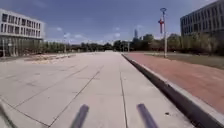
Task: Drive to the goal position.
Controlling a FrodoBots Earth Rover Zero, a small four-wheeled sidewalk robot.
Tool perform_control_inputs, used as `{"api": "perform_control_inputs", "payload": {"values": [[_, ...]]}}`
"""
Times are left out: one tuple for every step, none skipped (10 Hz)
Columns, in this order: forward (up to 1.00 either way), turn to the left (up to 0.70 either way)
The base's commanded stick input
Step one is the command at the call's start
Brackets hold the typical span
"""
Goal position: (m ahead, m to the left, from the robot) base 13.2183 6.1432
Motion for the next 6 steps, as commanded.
{"api": "perform_control_inputs", "payload": {"values": [[0.70, 0.00], [0.70, 0.00], [0.70, 0.00], [0.70, 0.00], [0.70, 0.00], [0.70, -0.12]]}}
